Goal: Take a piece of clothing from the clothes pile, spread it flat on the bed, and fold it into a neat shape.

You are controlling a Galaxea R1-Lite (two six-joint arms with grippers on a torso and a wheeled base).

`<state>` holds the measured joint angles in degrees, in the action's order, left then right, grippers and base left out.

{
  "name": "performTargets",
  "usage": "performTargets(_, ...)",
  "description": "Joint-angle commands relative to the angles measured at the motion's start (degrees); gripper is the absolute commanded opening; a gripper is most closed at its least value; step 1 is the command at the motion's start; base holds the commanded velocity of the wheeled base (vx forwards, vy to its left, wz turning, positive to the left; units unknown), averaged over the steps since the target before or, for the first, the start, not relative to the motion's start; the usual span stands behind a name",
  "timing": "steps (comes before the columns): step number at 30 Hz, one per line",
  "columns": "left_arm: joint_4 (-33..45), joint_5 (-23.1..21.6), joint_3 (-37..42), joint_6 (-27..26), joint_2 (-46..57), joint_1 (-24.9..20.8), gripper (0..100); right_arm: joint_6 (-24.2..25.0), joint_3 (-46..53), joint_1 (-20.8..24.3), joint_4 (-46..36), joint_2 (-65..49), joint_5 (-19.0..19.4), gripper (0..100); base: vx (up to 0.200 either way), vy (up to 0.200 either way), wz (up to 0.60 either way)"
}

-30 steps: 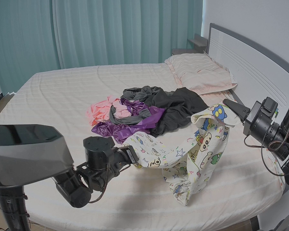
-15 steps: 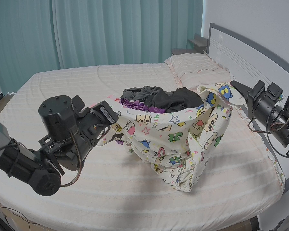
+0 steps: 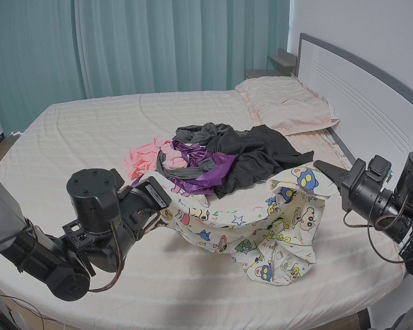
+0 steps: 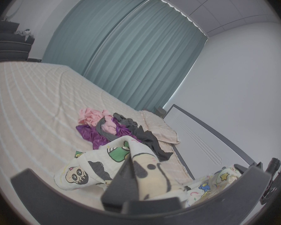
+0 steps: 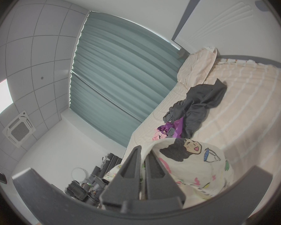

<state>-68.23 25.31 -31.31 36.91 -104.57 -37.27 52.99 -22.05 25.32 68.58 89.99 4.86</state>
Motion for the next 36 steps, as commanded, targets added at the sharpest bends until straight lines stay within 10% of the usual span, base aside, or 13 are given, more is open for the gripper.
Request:
performTargets(1,-0.24,0.09,1.77,2.81,-2.92,-1.32,0,3.61,1.31,1.31,6.03,6.25,0.06,0,0.0,0.0,0.0)
performTargets(36,-0.24,0.88,3.09,8.09,-4.06,-1.05,0,5.1,3.6,2.1,8.41,6.34,-0.21,0,-0.069,0.023,0.0)
